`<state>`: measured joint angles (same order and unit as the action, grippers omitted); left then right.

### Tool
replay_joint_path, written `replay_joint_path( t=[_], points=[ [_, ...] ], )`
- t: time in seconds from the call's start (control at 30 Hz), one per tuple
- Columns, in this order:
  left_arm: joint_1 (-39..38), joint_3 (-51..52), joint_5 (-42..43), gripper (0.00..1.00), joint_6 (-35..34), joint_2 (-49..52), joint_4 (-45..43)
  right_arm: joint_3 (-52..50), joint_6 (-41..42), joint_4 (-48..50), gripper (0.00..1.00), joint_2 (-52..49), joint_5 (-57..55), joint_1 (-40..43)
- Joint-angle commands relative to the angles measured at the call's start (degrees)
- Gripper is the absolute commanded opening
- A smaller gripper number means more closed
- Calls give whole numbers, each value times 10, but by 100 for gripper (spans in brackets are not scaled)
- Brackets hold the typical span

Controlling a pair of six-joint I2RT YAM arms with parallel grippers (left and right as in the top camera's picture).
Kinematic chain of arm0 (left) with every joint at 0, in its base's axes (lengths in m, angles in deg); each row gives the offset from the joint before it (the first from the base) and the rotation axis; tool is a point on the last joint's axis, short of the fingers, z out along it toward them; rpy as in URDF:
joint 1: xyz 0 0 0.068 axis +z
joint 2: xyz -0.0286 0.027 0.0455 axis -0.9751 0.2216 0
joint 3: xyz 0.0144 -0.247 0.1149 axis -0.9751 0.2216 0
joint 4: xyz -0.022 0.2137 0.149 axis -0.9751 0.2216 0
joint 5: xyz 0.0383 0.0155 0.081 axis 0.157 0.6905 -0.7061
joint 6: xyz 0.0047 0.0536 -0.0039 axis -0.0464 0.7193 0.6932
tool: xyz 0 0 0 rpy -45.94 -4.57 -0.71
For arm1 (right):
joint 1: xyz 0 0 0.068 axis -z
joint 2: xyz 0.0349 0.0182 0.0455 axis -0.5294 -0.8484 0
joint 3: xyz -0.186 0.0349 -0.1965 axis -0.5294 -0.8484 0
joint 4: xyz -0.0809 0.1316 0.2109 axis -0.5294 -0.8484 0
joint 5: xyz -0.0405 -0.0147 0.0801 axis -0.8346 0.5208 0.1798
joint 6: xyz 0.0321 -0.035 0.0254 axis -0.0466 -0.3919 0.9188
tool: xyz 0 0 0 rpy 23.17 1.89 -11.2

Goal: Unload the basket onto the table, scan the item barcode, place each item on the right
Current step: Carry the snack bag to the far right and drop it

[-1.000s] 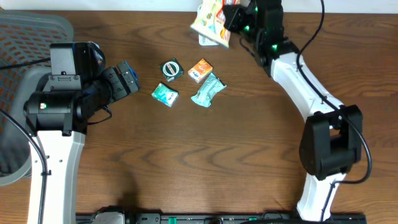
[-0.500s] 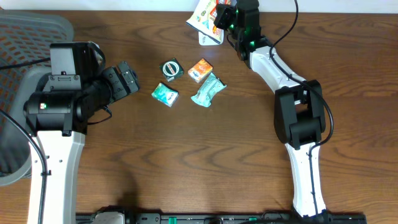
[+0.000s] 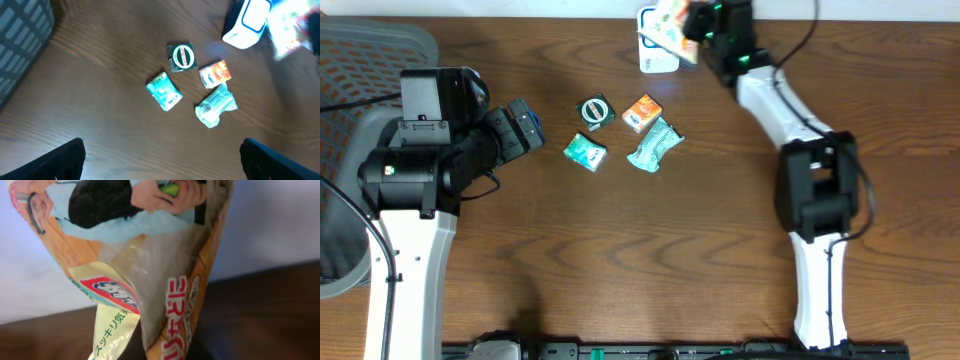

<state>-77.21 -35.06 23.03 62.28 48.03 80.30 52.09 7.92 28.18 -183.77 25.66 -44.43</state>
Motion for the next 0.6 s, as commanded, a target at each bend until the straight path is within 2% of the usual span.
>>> replay_joint_path(
  t=[0.0, 0.03, 0.1, 0.17, 0.2, 0.23, 0.27, 0.33, 0.37, 0.5, 0.57],
  points=[
    [3, -2, -4, 98, 4, 0, 0, 15, -96, -63, 1, 88, -14, 72],
    [3, -2, -4, 98, 4, 0, 0, 15, -147, -129, 1, 104, -17, 107],
    [3, -2, -4, 98, 4, 0, 0, 15, -178, -198, 1, 113, -42, 143],
    [3, -2, -4, 98, 4, 0, 0, 15, -187, -296, 1, 111, -120, 207],
    [3, -2, -4, 98, 4, 0, 0, 15, -187, -327, 3, 107, -134, 235],
    [3, -2, -4, 98, 4, 0, 0, 15, -187, -337, 9, 104, -134, 246],
    [3, -2, -4, 98, 4, 0, 0, 15, -187, -355, 39, 99, -130, 269],
    [3, -2, -4, 98, 4, 0, 0, 14, -187, -379, 89, 90, -109, 304],
    [3, -2, -4, 98, 4, 0, 0, 14, -187, -390, 99, 86, -85, 318],
    [3, -2, -4, 98, 4, 0, 0, 14, -185, -411, 99, 86, 52, 339],
    [3, -2, -4, 98, 4, 0, 0, 14, -185, -414, 99, 86, 161, 334]
  ],
)
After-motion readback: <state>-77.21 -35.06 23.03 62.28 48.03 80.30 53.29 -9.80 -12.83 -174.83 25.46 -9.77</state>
